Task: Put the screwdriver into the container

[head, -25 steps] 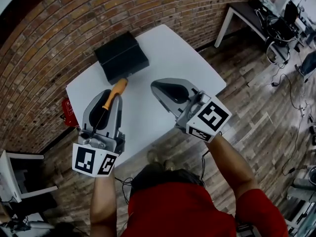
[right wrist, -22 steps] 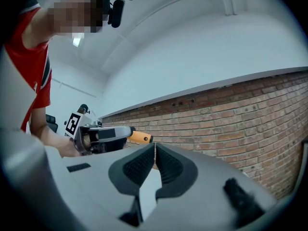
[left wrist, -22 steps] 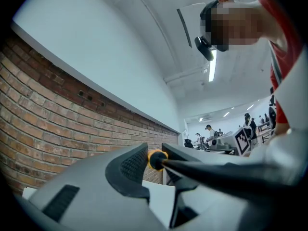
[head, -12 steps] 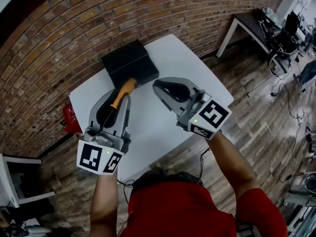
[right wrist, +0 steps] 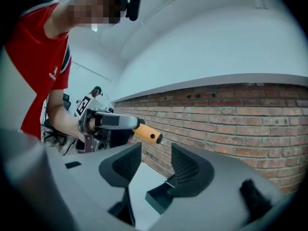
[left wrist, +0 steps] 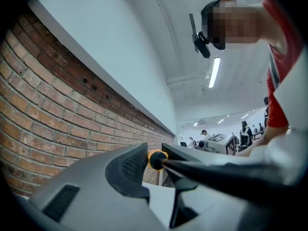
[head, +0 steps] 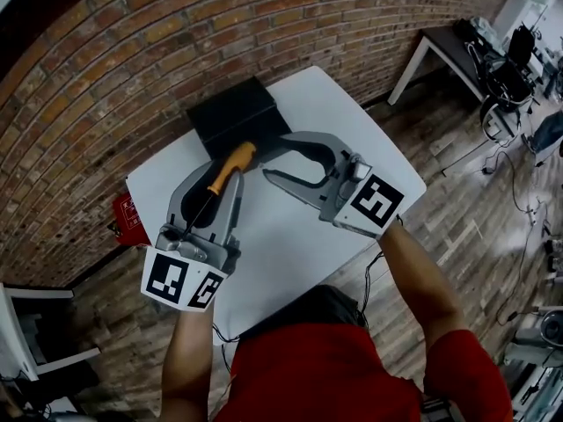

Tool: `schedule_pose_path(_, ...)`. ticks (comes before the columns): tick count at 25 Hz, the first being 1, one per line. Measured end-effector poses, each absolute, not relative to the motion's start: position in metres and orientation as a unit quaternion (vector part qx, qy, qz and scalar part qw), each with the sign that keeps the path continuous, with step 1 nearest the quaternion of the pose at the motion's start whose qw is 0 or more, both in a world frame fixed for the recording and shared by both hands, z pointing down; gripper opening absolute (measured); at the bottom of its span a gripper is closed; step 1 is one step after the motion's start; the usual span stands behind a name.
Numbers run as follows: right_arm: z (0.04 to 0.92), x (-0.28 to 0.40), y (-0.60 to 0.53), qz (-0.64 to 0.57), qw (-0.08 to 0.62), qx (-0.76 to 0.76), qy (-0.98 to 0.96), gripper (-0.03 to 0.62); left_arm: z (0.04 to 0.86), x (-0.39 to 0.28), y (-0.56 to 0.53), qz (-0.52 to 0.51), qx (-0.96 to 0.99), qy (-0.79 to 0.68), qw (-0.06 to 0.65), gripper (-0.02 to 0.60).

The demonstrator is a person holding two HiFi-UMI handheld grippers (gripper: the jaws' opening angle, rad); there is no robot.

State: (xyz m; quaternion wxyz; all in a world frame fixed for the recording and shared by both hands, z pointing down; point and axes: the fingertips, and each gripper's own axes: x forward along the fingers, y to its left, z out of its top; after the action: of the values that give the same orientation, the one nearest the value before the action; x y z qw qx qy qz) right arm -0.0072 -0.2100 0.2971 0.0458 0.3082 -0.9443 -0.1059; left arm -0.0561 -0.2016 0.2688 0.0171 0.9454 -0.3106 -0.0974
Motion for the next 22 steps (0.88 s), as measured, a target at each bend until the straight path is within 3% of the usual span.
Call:
schedule_pose_path(9,0.318,-0.018,-0.243,-0.21,0.169,0.24,-0.933,0.219,0.279,-0.037,-0.224,-0.09,0.94,-0.327,0.035,0.1)
schedule_pose_path(22,0.306,-0.029,-0.261,-0.327,0.146,0.155,-0.921,0.213,0.28,-0.018,-0.245,-0.081,0.927,-0.365,0.042,0.1)
